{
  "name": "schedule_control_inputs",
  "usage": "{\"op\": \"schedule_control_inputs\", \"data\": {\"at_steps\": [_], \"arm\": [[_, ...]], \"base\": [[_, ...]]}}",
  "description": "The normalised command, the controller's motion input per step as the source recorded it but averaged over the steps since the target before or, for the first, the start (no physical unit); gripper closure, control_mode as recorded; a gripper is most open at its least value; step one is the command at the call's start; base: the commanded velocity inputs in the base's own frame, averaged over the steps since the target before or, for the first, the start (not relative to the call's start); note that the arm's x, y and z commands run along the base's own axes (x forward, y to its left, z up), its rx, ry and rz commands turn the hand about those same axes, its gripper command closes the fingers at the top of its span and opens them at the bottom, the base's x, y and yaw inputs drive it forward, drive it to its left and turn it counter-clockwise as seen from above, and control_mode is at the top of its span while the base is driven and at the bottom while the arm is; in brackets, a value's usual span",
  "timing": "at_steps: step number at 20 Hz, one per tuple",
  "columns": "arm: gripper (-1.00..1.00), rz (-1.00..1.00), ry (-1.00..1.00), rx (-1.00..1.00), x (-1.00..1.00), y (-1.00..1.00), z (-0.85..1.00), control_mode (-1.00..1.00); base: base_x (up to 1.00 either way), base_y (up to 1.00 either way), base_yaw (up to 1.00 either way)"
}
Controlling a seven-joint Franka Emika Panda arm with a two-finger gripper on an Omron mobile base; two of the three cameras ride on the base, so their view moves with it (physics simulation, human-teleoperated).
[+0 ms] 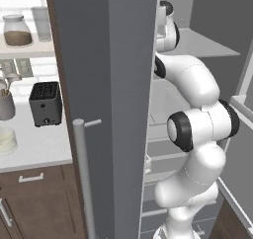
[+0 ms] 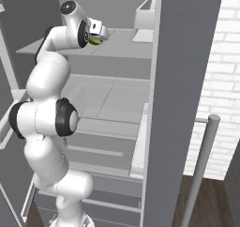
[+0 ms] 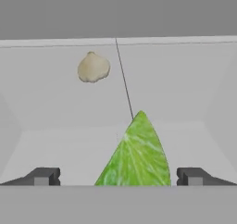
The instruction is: Grab a lemon wedge from the fridge and one ice cube from the ice bowl, and put them in the glass of lemonade.
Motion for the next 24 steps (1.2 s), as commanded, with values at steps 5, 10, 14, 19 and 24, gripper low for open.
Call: {"op": "schedule_control_inputs", "data": {"at_steps": [5, 10, 14, 19, 24], "arm": [[1.00, 0.00, 0.00, 0.00, 0.04, 0.00, -0.18, -1.00], [1.00, 0.00, -0.01, 0.00, 0.00, -0.01, -0.10, -1.00], [1.00, 0.00, -0.07, 0.01, -0.27, -0.04, 0.00, -1.00], [1.00, -0.01, -0.40, 0.17, -1.00, -0.14, 0.19, -1.00], [1.00, -0.01, -0.52, 0.23, -1.00, -0.09, 0.35, -1.00]], "base": [[0.00, 0.00, 0.00], [0.00, 0.00, 0.00], [0.00, 0.00, 0.00], [0.00, 0.00, 0.00], [0.00, 0.00, 0.00]]}}
